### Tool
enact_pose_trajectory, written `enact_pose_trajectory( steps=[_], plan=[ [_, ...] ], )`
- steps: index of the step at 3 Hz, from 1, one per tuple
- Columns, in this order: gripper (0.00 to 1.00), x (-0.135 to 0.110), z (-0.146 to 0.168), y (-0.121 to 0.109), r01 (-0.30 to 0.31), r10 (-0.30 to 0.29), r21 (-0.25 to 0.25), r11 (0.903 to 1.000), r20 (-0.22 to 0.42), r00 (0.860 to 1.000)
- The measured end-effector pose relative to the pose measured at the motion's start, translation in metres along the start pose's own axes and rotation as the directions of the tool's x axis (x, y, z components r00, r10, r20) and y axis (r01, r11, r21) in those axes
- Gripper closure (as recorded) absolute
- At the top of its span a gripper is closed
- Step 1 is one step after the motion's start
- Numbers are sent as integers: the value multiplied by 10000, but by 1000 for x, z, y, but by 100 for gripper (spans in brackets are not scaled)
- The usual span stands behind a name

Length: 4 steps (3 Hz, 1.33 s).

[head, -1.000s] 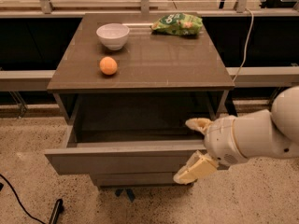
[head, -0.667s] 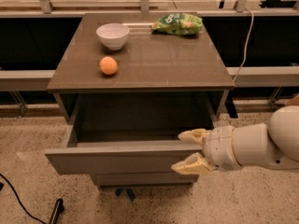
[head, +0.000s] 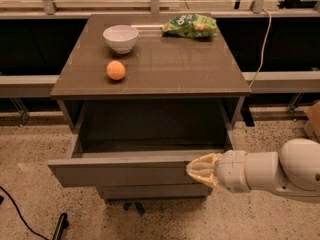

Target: Close top drawer

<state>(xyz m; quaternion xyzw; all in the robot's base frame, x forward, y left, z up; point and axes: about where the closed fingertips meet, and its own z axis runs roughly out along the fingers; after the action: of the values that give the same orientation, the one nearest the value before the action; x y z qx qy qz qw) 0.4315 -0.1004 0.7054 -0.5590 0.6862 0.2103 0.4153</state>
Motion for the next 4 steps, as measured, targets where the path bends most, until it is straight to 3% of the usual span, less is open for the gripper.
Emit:
enact_pose_trajectory(
  steps=[1,2,3,4],
  plan=[
    [100,31,23,5,33,-40,139,9999,544,9985],
    [100,40,33,10,435,-443,85,9990,1240,9913],
    [100,47,49,20,922,-793,-557,9942,2003,9765],
    [100,58,64,24,888,-613,-1084,9901,2353,9700]
  ],
)
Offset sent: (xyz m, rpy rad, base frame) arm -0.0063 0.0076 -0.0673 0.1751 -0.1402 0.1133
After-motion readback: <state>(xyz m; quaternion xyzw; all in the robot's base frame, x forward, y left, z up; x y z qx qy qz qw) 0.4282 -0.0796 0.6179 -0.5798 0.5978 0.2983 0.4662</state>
